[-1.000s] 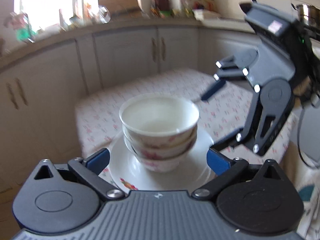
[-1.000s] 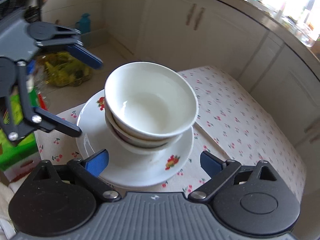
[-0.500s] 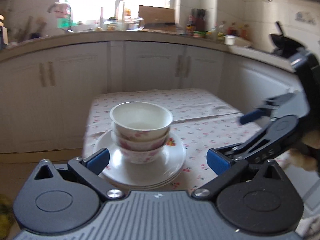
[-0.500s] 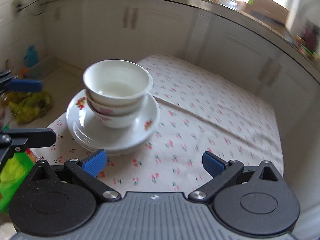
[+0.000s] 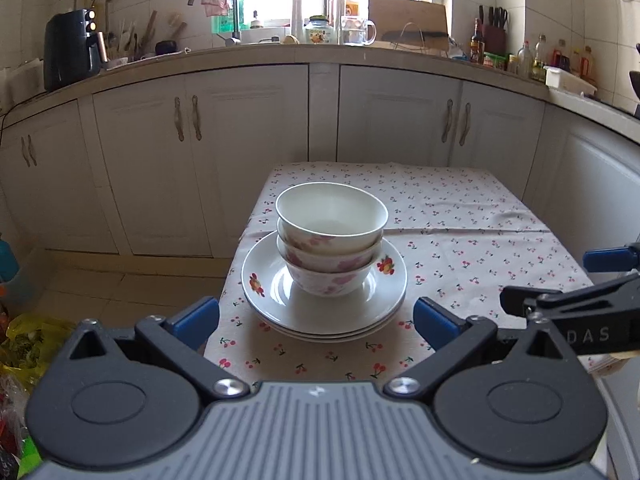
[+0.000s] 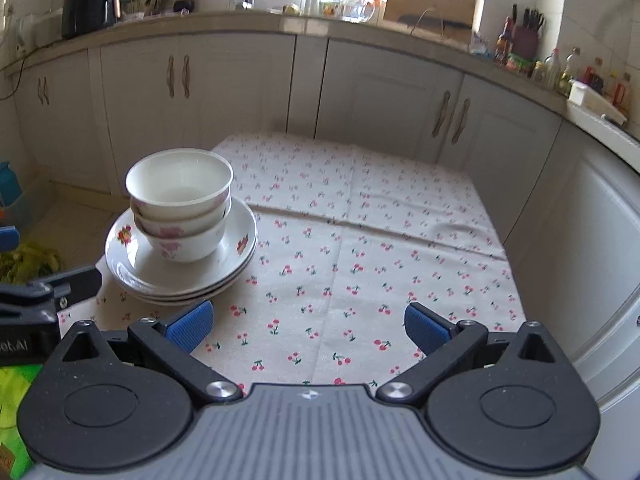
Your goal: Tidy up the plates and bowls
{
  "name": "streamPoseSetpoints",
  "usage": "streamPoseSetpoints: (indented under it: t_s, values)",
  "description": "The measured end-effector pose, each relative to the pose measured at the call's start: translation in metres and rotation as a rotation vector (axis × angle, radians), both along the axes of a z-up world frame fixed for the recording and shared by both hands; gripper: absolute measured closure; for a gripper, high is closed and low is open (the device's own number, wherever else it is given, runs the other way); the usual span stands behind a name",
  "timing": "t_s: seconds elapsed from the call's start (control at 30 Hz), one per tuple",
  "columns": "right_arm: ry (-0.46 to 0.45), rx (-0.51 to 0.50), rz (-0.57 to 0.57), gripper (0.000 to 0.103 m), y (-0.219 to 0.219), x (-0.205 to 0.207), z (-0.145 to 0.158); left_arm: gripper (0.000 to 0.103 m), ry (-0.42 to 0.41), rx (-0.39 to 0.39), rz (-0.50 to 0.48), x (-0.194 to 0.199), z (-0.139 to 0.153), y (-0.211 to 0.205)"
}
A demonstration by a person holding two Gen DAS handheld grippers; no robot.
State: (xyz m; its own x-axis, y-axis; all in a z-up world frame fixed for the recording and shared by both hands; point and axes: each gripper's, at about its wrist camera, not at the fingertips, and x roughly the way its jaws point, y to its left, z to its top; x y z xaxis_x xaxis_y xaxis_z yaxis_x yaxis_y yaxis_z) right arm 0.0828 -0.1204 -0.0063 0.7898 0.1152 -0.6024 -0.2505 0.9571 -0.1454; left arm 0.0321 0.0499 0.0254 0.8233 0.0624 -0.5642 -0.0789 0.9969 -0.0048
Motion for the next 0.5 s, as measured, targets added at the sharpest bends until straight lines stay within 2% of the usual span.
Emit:
streamPoseSetpoints:
  t_s: [0.17,0.5]
  values:
    - [-0.027,0.037,-0.019,0.0,-0.004,-0.007,0.005,0.001,-0.015,0.014,0.024,-0.009,0.005,-0.005]
    - [-0.054,0.065,-0.029,0.0,-0.006,-0.018,0.006,0.001,-0.052,-0.006,0.012,-0.019,0.011,-0.009]
